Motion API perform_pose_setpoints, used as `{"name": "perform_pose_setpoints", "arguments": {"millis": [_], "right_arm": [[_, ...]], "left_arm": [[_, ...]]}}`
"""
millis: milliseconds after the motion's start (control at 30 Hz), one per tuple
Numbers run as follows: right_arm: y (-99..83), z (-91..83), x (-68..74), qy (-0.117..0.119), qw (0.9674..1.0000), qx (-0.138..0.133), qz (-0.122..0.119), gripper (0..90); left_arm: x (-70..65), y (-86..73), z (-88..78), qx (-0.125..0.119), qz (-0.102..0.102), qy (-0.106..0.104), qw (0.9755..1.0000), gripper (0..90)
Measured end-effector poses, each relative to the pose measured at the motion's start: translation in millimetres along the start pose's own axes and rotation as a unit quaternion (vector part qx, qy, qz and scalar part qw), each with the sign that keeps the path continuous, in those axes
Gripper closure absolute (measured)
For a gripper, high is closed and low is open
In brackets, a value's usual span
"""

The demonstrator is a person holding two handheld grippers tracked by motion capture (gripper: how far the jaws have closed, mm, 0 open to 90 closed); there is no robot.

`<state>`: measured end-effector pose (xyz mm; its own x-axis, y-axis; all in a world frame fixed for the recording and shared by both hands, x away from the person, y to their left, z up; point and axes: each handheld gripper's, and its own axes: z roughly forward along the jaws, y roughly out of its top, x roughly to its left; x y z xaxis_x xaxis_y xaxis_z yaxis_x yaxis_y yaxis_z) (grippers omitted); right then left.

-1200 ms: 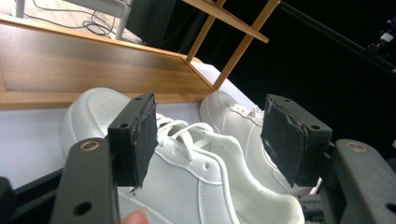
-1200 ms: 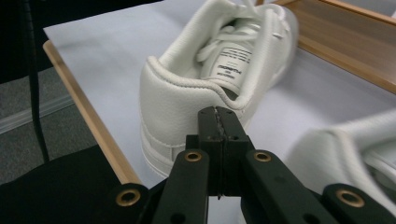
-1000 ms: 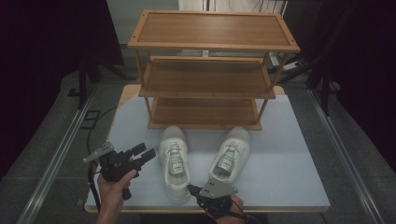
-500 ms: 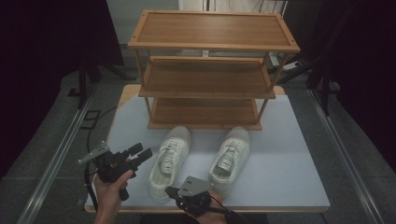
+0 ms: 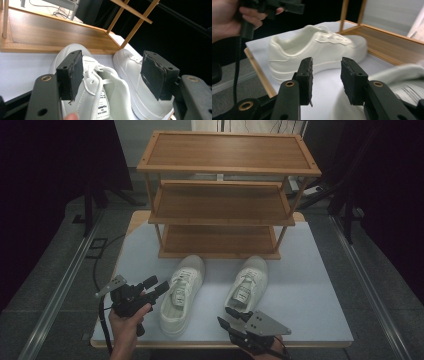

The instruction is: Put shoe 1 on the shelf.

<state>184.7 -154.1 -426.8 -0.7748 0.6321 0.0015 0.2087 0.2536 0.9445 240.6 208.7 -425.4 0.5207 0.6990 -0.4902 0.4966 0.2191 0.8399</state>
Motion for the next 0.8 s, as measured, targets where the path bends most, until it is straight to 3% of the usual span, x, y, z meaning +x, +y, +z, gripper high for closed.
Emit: {"name": "perform_pose_setpoints", "arguments": {"millis": [133, 433, 667, 800], "right_arm": [[-3.5, -4.5, -12.6, -0.017, 0.9998, -0.001, 0.012, 58.8], [-8.6, -1.8, -16.2, -0.029, 0.9992, 0.013, 0.024, 57.4], [-10.9, -0.1, -16.2, -0.027, 0.9991, 0.017, 0.027, 56.8], [-10.8, -1.5, -16.7, -0.033, 0.9989, 0.013, 0.032, 56.8]], "left_arm": [[-0.5, -6.0, 7.3, 0.001, -0.003, 0.018, 0.9998, 32.8], [-3.1, -17.9, 17.7, -0.004, 0.001, 0.053, 0.9986, 33.3], [-0.5, -21.4, 27.6, 0.018, 0.017, 0.075, 0.9969, 33.3], [1.3, -23.5, 37.4, 0.044, 0.032, 0.085, 0.9949, 33.3]]}}
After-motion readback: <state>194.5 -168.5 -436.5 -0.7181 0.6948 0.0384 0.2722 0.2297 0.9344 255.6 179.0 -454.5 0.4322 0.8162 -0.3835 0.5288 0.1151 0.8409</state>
